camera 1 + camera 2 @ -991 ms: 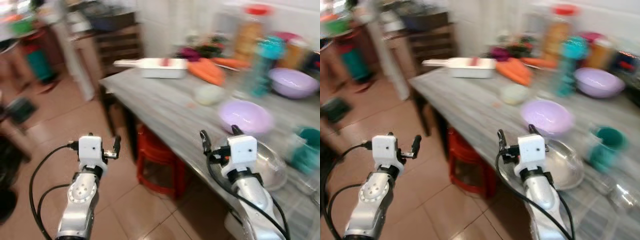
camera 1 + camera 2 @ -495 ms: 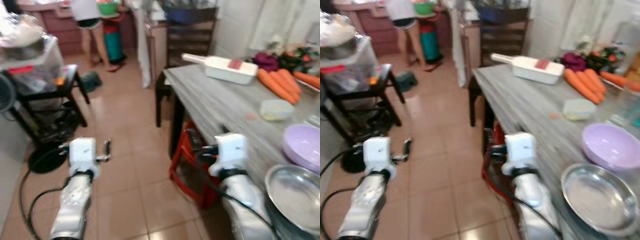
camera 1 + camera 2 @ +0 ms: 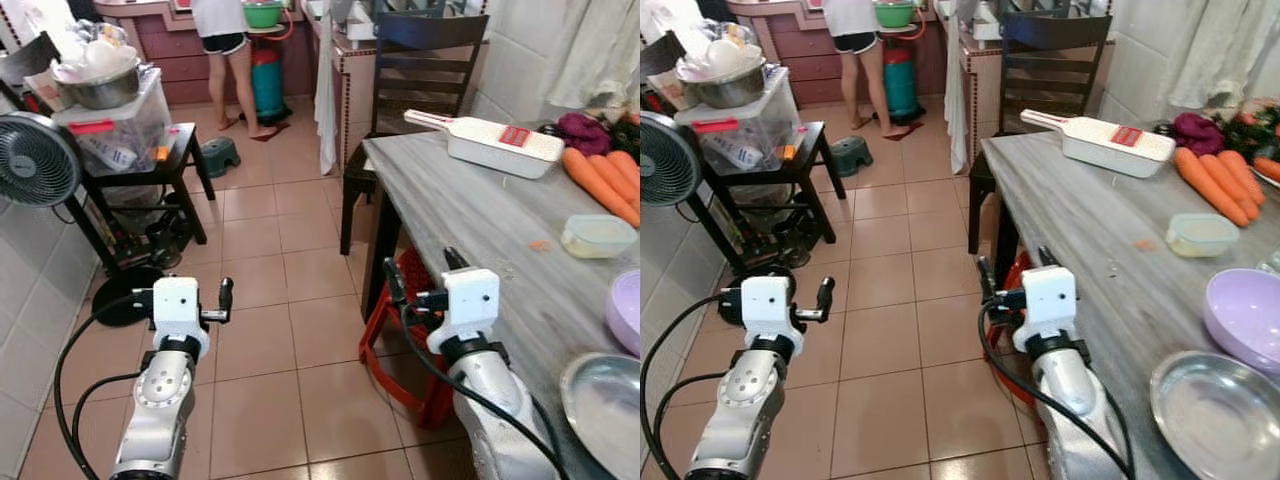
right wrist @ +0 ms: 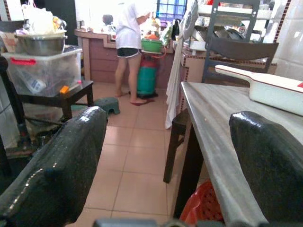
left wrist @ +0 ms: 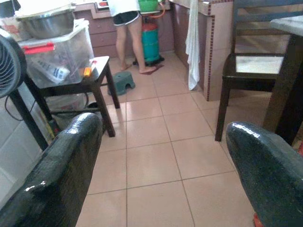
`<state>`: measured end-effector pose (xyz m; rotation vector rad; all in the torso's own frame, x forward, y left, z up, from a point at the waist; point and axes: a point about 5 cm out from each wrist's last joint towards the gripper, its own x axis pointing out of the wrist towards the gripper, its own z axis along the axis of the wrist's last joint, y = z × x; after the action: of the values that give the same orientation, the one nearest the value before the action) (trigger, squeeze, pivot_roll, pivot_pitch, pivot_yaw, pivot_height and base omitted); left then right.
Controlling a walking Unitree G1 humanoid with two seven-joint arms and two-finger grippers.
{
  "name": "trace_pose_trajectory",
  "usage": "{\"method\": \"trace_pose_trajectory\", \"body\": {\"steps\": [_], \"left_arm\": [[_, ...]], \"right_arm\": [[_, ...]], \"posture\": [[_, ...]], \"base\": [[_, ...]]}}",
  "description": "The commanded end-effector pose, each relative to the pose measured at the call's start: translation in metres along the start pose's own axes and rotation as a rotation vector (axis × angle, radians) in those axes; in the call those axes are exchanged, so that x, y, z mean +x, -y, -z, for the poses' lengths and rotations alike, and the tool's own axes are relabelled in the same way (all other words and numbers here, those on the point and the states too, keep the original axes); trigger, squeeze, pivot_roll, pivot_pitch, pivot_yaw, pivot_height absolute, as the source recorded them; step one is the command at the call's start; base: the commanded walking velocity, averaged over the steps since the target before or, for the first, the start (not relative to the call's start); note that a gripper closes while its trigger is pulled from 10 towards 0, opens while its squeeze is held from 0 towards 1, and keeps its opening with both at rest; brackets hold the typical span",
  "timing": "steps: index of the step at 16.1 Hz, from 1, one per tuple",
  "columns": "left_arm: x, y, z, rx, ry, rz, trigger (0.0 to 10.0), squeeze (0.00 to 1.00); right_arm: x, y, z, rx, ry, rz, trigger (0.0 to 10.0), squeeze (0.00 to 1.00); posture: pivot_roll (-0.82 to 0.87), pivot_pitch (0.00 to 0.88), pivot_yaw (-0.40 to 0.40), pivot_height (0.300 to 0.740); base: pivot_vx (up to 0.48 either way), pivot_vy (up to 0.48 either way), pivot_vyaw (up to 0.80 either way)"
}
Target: Setting the table
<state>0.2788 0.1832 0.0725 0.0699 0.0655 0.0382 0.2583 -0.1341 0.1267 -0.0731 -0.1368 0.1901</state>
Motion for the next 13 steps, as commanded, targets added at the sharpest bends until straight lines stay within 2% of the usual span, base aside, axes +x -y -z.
{"method": "trace_pose_trajectory", "body": {"steps": [1,10,13], "left_arm": [[0.0008,-0.0045,0.0005,0.014,-0.003,-0.012,10.0,0.0],[0.0041,-0.0023,-0.0002,0.022,0.003,-0.013,10.0,0.0],[0.0057,-0.0016,0.0003,0.024,0.003,-0.016,10.0,0.0]], "right_arm": [[0.002,-0.0047,0.0,0.015,0.002,-0.021,10.0,0.0],[0.0037,-0.0059,-0.0016,0.014,0.011,-0.027,10.0,0.0],[0.0045,-0.0053,-0.0018,0.015,0.015,-0.031,10.0,0.0]], "posture": [[0.01,0.0,0.03,0.74],[0.0,0.0,0.033,0.74],[0.0,0.0,0.032,0.74]], "base": [[0.0,0.319,0.0],[0.0,0.324,0.0],[0.0,0.339,0.43]]}}
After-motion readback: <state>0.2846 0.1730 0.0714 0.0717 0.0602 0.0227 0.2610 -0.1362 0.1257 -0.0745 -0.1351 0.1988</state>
